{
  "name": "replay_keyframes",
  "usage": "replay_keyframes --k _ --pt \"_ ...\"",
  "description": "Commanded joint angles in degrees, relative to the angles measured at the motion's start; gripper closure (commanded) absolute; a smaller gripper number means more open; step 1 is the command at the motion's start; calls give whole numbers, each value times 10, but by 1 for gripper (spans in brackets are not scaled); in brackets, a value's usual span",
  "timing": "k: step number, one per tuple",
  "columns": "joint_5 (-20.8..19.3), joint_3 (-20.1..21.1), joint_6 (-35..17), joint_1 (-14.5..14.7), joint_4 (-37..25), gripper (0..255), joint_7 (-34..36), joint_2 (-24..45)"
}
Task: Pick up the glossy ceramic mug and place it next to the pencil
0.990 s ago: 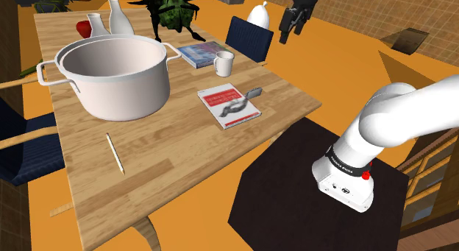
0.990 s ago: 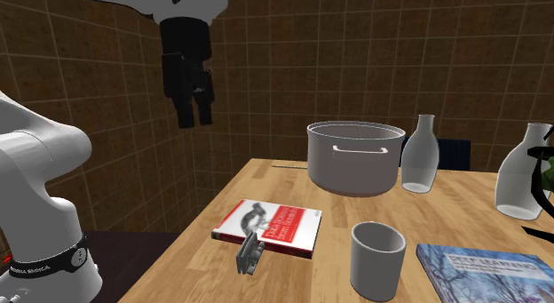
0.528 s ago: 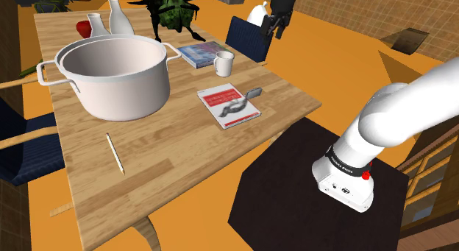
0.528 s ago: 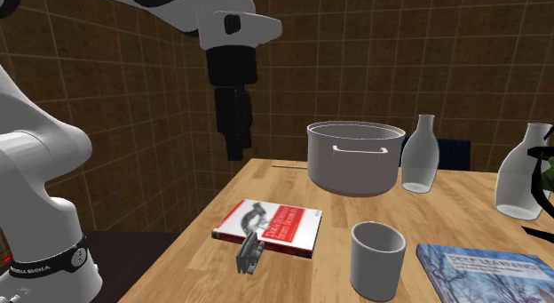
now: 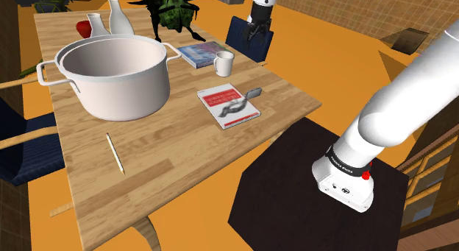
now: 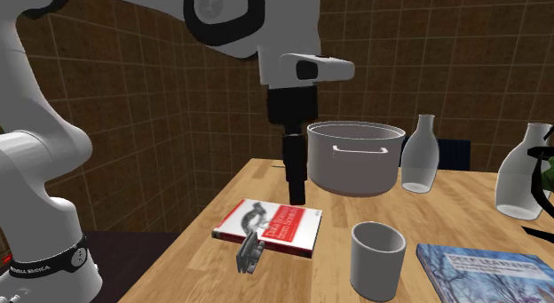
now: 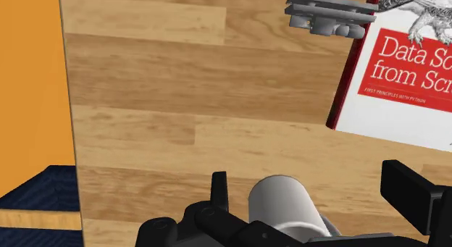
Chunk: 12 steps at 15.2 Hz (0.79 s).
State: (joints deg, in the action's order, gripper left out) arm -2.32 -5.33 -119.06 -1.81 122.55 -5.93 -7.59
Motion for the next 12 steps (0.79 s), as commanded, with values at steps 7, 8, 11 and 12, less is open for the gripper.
replay_keyframes --k 7,8,11,12 --pt "56 -10 -18 -11 -158 0 -43 189" --pt "63 -10 -17 -14 -181 0 -48 213" --pt "83 -7 -8 -24 -257 0 -60 286" --pt "86 -7 -6 -26 -269 0 -61 297"
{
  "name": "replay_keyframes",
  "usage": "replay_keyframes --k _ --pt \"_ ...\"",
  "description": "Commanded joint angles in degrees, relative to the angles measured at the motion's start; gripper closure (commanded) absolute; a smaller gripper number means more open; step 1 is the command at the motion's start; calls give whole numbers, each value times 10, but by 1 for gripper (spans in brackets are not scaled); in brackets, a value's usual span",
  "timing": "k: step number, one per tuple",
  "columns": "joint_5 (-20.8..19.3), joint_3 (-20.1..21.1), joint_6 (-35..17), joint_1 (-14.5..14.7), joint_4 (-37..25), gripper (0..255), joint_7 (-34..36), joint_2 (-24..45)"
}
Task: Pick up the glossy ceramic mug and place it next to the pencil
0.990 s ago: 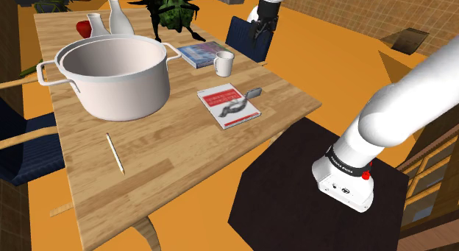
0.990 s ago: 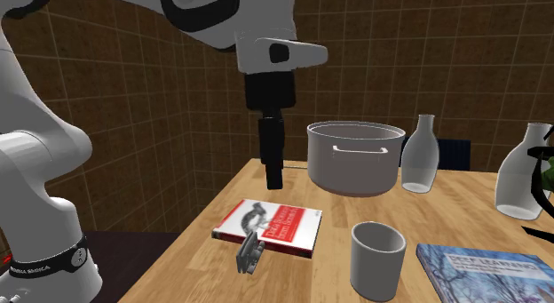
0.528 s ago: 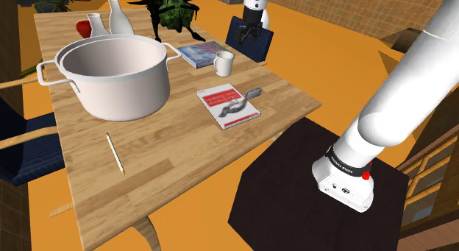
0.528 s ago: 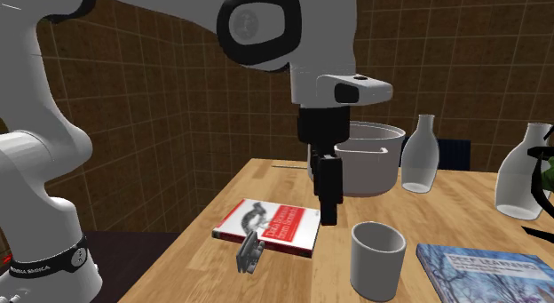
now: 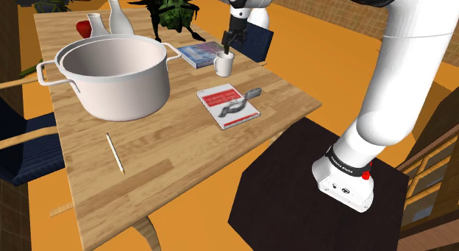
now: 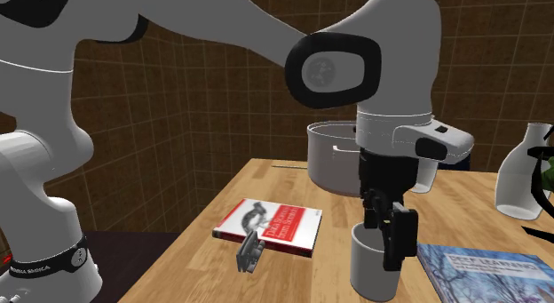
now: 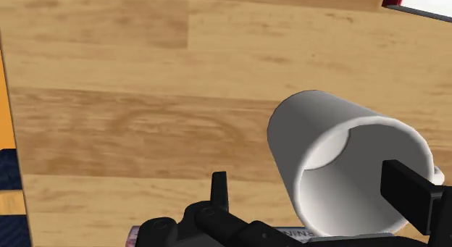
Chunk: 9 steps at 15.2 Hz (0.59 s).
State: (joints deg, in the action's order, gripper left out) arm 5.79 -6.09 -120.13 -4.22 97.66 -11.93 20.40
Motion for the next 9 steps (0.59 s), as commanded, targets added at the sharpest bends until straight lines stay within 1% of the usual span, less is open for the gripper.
replay_keyframes --k 1,7,9 --pt "5 2 -2 -2 -17 0 -2 20" --pt "9 4 -39 -1 0 0 -4 41" --pt "9 4 -43 -1 1 0 -4 43"
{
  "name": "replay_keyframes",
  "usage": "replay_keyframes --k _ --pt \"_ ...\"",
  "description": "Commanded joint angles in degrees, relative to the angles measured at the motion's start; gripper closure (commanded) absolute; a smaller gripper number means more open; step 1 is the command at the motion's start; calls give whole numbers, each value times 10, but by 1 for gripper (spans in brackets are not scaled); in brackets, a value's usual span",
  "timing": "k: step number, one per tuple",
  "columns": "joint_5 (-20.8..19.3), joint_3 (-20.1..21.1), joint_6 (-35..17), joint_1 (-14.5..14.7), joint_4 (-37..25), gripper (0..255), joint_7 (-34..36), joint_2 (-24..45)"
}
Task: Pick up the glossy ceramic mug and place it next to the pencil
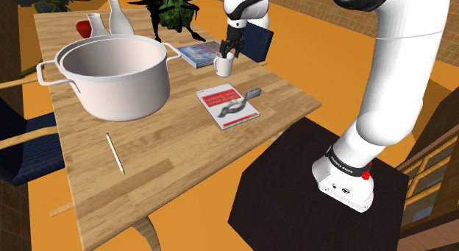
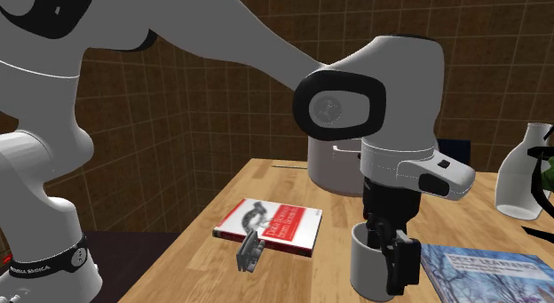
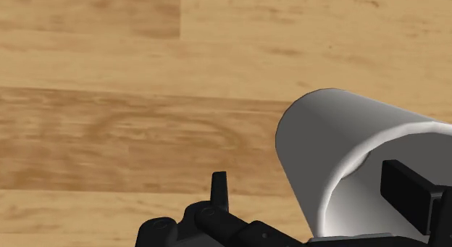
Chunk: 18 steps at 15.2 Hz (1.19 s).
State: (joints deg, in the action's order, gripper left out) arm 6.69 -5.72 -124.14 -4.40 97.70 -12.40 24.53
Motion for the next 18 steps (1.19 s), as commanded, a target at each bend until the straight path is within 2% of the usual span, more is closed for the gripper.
replay_keyframes --k 1,6,7,18 --pt "0 0 -3 0 1 0 0 1" --pt "0 0 -2 0 1 0 0 1" --pt "0 0 -2 0 1 255 0 1" --pt "-1 0 10 1 -5 255 2 -5"
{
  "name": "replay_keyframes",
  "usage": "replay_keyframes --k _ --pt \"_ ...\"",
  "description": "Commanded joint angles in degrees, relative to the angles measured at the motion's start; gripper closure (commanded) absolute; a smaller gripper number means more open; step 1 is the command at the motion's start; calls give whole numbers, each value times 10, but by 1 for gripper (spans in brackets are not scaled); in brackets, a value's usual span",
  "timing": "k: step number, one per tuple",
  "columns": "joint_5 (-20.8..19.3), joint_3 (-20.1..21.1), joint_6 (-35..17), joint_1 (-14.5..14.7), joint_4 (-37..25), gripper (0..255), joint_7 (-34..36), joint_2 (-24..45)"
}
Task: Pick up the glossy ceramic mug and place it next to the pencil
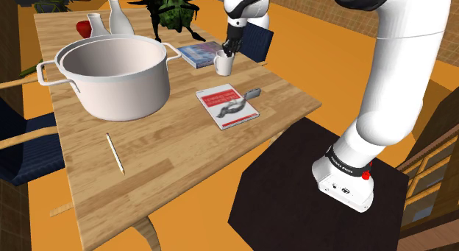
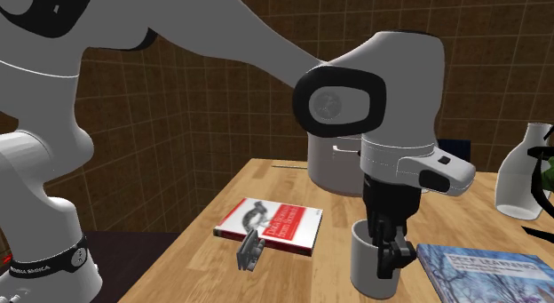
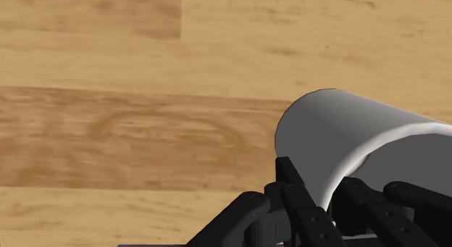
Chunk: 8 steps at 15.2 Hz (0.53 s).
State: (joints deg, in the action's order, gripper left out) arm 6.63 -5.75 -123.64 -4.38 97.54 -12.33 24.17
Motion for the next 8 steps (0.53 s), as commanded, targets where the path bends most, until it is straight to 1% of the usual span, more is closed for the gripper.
replay_keyframes --k 1,8 --pt "-1 0 11 1 -7 255 2 -5" --pt "-5 -2 57 1 -34 255 6 -24"
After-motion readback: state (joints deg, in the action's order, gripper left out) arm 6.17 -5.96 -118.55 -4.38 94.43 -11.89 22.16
